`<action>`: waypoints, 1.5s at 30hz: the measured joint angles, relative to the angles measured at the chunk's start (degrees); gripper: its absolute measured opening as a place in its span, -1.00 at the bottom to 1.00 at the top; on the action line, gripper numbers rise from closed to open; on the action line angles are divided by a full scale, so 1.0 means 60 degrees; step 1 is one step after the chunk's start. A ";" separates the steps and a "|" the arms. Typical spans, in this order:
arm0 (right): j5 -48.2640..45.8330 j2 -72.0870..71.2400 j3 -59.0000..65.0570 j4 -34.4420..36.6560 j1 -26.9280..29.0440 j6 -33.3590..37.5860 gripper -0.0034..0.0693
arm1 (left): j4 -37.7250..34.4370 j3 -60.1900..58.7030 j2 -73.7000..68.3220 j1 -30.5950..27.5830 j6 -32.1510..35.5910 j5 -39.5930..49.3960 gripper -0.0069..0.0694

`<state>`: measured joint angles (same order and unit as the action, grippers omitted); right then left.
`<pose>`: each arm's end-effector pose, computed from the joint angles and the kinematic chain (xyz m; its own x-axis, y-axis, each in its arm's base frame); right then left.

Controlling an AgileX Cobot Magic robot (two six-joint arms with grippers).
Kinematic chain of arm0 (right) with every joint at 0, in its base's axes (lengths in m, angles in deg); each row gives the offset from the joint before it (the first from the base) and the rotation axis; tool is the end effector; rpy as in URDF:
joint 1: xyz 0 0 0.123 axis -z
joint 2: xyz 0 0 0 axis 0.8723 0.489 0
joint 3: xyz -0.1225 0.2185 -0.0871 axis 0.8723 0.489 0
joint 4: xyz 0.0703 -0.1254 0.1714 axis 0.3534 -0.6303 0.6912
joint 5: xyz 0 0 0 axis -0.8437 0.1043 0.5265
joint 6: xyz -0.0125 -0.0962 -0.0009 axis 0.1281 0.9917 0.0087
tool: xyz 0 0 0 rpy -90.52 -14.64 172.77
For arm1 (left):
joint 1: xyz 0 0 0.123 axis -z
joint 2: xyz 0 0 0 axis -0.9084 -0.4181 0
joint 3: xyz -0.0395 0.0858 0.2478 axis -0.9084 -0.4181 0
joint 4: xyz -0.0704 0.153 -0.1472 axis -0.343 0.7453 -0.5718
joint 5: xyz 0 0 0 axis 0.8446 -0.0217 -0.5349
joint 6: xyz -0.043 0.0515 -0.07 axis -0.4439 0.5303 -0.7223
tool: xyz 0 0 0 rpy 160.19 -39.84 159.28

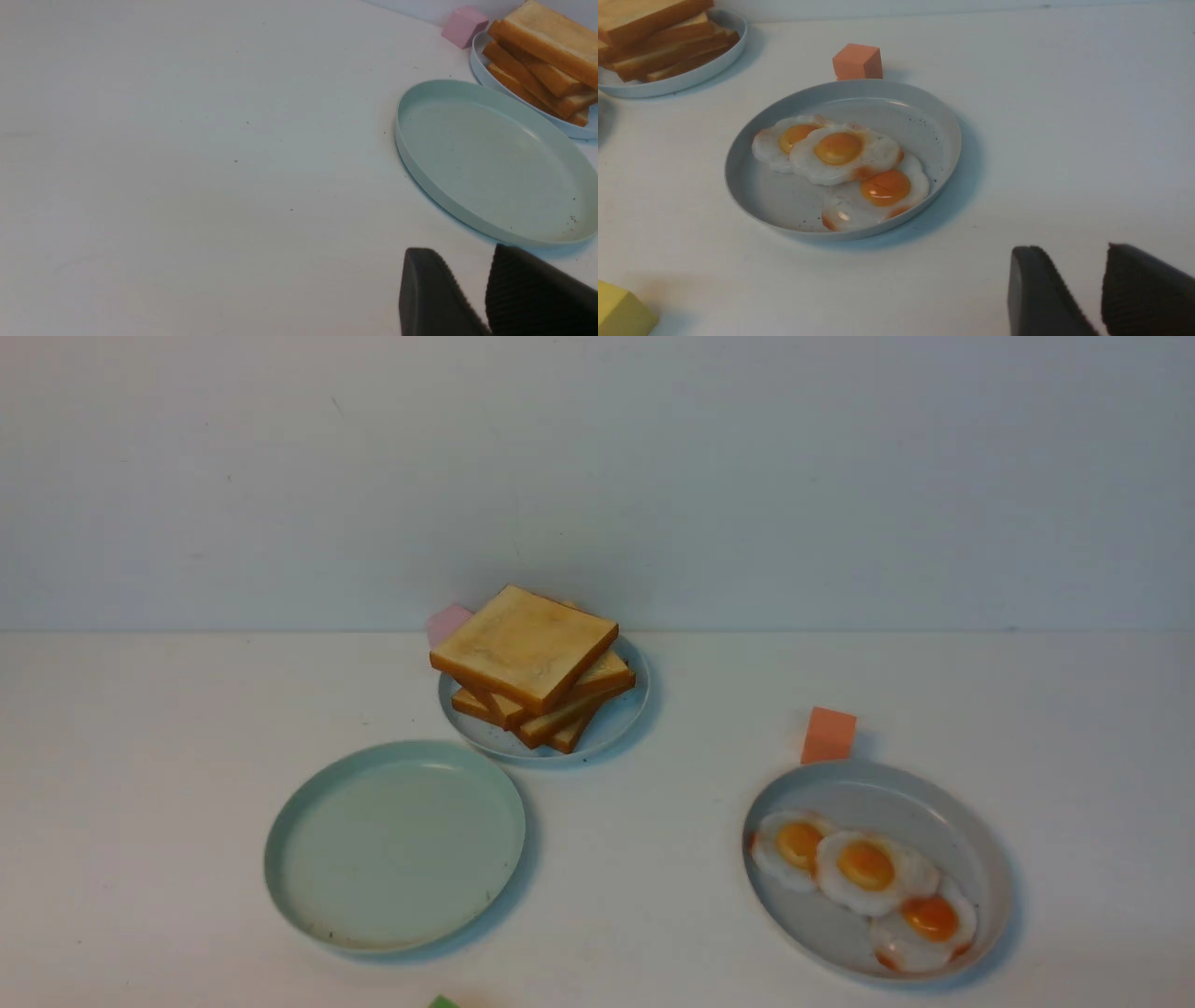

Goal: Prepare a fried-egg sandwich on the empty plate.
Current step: Use the left arm to grab a slice of bread

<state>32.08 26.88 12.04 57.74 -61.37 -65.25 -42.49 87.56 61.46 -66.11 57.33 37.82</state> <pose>0.0488 0.0077 0.1721 -0.3076 0.0402 -0.9507 -0.0685 0.9956 0.0642 0.0497 -0.0004 0.1683 -0.2903 -0.2985 -0.9092 -0.0929 0.9544 -0.2837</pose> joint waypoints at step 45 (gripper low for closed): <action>0.0003 0.0000 0.0000 0.0000 0.0000 0.0000 -0.24 | -0.5016 0.0811 -0.0027 0.0000 -0.1917 -0.2635 -0.33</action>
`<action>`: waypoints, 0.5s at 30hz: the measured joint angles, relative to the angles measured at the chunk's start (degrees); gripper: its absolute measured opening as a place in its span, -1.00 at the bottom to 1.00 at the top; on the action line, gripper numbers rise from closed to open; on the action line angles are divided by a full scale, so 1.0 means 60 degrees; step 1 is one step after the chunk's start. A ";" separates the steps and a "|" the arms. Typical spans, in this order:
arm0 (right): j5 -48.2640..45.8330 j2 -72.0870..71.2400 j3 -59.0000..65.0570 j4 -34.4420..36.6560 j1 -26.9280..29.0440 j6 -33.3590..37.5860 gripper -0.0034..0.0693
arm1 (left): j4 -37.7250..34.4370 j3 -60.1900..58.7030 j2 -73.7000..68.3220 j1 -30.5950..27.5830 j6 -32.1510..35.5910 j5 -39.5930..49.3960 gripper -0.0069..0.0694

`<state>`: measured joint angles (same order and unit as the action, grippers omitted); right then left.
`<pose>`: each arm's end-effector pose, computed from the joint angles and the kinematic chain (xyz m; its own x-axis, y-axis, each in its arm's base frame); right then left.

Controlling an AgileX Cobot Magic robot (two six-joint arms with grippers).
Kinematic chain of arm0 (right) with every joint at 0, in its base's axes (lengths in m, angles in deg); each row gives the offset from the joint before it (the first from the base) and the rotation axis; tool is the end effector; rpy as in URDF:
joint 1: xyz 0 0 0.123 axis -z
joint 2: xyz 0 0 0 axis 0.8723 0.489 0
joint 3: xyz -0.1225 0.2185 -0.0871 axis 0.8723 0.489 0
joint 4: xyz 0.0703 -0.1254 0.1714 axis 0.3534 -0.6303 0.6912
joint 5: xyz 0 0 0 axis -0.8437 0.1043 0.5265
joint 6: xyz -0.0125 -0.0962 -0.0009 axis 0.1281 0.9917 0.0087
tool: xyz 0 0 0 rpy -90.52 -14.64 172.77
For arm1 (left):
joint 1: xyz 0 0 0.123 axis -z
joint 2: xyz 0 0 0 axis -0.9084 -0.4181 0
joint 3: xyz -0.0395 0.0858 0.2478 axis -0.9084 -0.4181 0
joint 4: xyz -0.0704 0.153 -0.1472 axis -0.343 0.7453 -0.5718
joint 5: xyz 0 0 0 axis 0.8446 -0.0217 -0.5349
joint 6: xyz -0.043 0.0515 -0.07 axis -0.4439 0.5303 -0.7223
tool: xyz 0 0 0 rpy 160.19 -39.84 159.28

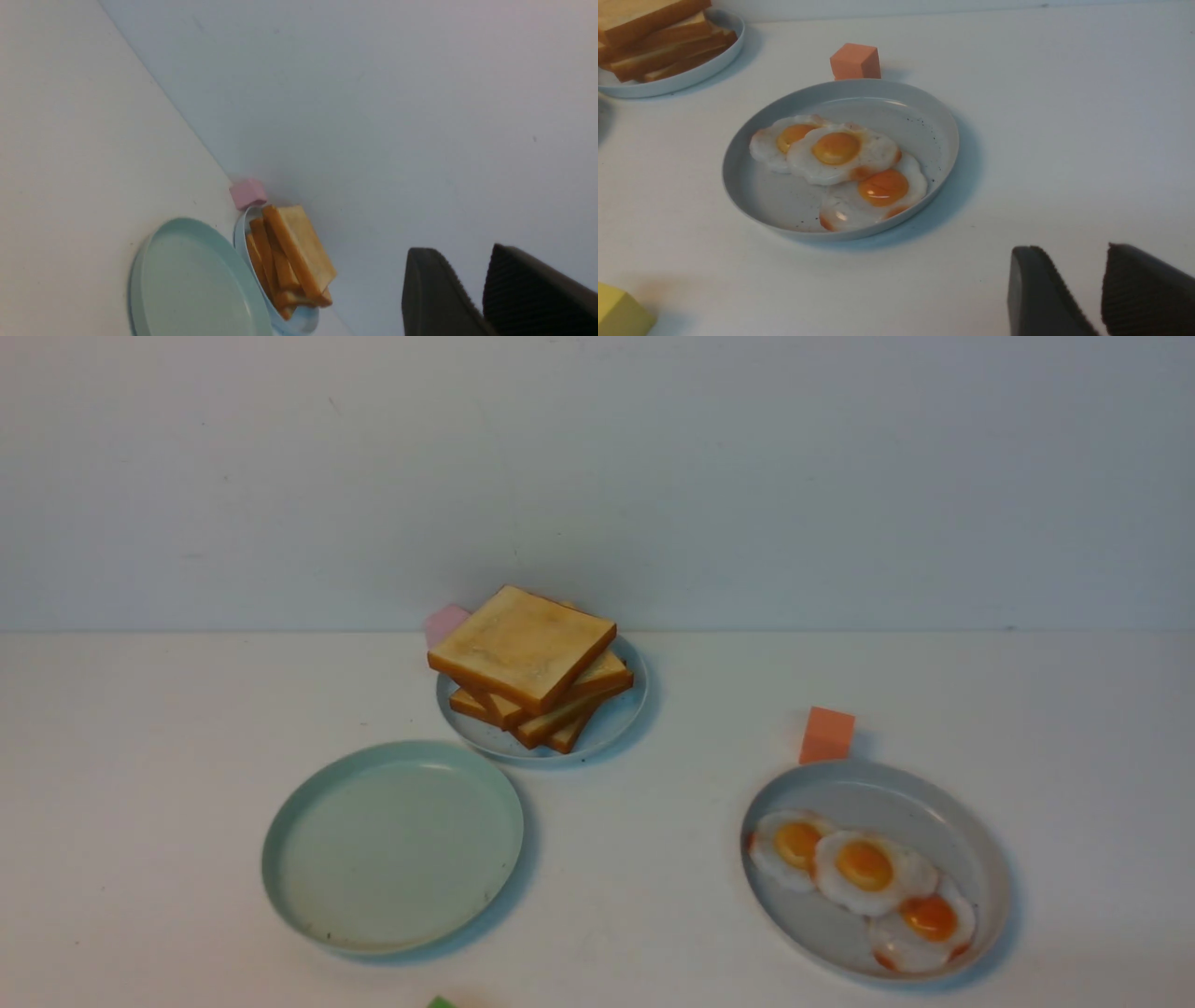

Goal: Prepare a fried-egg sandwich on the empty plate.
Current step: Use the left arm to grab a slice of bread

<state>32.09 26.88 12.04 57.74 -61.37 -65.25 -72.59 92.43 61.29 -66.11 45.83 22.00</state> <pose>0.0488 0.0077 0.1721 -0.3075 0.0402 -0.9507 -0.0684 0.9956 0.0642 0.0502 -0.0045 0.2227 -0.0005 -0.8534 -0.5212 0.0746 0.5197 -0.8511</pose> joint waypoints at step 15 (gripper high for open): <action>0.0018 0.0000 0.0002 0.0000 0.0000 0.0000 -0.24 | 0.0988 0.5390 -0.5738 0.2235 0.4595 0.6425 -0.65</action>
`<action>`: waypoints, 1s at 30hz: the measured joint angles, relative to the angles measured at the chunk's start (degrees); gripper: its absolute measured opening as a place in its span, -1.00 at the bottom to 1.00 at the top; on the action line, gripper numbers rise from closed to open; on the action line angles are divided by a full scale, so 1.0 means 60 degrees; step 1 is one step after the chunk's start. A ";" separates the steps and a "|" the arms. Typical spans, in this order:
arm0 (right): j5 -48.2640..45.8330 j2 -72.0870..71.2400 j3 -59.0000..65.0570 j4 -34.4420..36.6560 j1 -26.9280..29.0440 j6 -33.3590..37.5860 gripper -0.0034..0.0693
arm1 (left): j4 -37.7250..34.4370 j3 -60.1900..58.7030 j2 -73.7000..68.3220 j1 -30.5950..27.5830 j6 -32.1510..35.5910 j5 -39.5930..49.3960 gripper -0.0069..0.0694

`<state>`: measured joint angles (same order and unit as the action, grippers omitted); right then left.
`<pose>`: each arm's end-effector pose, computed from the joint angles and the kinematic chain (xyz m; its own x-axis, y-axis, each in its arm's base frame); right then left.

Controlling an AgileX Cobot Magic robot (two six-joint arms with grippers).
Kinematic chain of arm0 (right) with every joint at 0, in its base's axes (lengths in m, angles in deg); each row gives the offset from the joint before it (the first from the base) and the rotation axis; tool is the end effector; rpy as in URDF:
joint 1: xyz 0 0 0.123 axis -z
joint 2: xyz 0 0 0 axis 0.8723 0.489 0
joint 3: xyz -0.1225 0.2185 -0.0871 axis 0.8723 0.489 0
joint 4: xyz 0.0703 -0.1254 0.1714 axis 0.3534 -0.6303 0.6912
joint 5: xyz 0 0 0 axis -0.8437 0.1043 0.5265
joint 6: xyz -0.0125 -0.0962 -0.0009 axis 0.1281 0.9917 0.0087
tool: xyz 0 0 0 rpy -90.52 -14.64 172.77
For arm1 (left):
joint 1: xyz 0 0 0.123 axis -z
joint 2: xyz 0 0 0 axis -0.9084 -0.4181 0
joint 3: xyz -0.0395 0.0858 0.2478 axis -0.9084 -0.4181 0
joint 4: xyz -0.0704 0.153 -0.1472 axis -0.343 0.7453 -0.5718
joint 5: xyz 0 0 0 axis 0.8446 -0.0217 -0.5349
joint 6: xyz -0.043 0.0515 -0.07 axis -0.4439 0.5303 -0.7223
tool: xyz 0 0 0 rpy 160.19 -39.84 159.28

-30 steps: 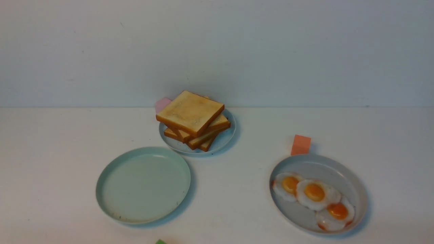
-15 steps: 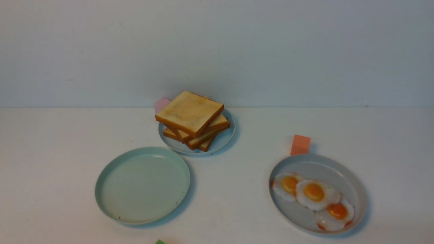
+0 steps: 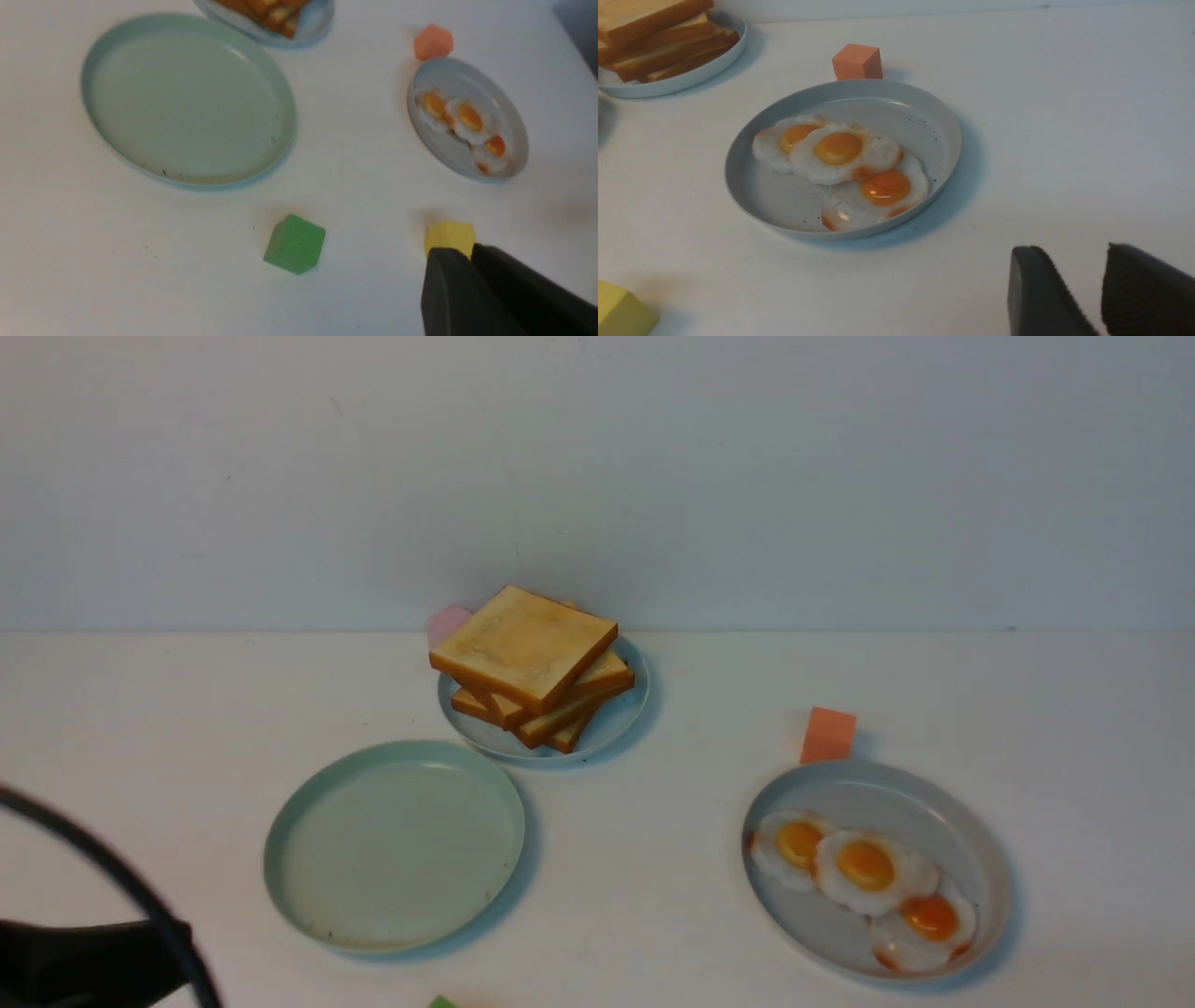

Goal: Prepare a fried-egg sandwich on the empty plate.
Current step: Use the left arm to grab a slice of bread

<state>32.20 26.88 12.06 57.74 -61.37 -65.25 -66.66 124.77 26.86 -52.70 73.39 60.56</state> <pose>0.0488 0.0077 0.1722 -0.3060 0.0403 -0.9512 -0.0682 0.9956 0.0642 0.0888 -0.0503 0.2981 -0.6728 -0.1606 -0.7222 0.2515 0.8684 -0.4274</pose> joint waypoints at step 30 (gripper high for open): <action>-0.6773 0.5950 -0.9115 0.1096 -0.2623 0.0901 -0.89 | 0.0867 0.6229 -0.9167 0.1691 0.2231 -0.0008 -0.85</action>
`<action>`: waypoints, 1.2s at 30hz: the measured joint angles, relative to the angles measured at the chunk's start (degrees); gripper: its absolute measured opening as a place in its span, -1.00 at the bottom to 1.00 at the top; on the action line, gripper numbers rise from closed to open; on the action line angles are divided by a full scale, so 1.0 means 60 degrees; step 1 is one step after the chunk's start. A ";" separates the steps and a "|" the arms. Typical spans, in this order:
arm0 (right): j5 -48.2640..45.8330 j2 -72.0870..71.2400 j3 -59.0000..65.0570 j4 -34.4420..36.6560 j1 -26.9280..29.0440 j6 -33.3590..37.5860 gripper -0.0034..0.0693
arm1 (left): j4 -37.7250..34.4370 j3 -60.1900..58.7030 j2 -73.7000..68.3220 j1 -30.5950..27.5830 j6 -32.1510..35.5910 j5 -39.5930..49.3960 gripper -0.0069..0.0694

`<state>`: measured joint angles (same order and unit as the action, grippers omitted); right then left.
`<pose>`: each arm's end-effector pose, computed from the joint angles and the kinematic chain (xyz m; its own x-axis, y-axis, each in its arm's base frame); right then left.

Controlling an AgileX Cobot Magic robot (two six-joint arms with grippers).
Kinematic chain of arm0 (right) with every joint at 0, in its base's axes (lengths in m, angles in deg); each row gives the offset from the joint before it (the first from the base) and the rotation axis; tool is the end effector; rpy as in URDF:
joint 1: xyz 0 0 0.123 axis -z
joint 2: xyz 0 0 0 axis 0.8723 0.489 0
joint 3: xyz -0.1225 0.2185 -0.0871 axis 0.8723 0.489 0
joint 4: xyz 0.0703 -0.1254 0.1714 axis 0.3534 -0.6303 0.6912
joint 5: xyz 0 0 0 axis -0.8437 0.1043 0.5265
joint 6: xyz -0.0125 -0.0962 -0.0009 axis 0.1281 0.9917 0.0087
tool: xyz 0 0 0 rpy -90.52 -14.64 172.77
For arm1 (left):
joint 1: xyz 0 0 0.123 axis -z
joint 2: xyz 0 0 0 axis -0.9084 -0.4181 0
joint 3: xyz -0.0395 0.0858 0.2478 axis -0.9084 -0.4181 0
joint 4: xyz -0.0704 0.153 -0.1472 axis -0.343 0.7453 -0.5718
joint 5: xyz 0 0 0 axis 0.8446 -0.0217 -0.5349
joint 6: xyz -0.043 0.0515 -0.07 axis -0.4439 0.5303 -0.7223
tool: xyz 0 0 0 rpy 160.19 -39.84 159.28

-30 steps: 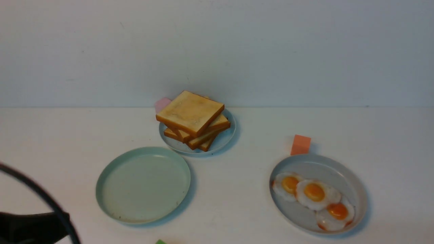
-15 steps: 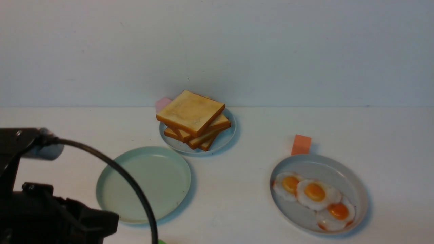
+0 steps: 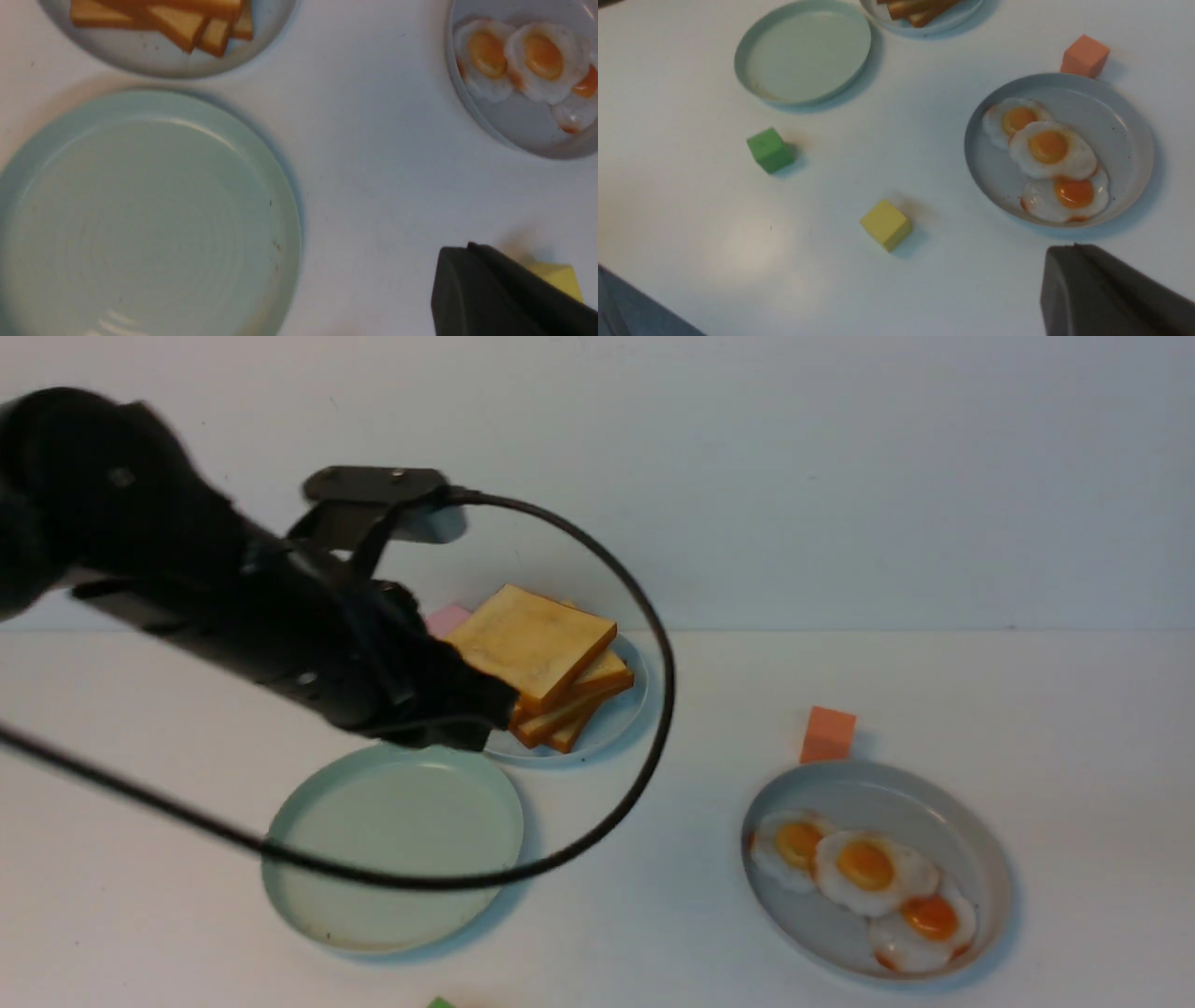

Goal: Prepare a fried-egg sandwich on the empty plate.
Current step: Use the left arm to grab a slice of bread

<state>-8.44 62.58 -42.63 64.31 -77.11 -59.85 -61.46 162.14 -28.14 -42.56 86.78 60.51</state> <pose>0.0636 0.0459 0.3590 -0.5544 -0.2500 -0.7938 -0.5240 0.8459 0.0996 0.2787 -0.1428 0.2915 -0.7522 0.2935 -0.5900 0.4948 0.8429 -0.2115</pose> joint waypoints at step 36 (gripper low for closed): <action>-0.0865 0.1680 -0.1542 -0.1317 -0.2870 -0.0386 -0.83 | 0.3340 0.6144 -0.6880 0.0126 -0.1326 -0.2067 -0.20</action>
<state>-13.63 72.66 -51.88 56.41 -94.32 -62.16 -41.42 199.00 -69.42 -41.80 78.82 48.11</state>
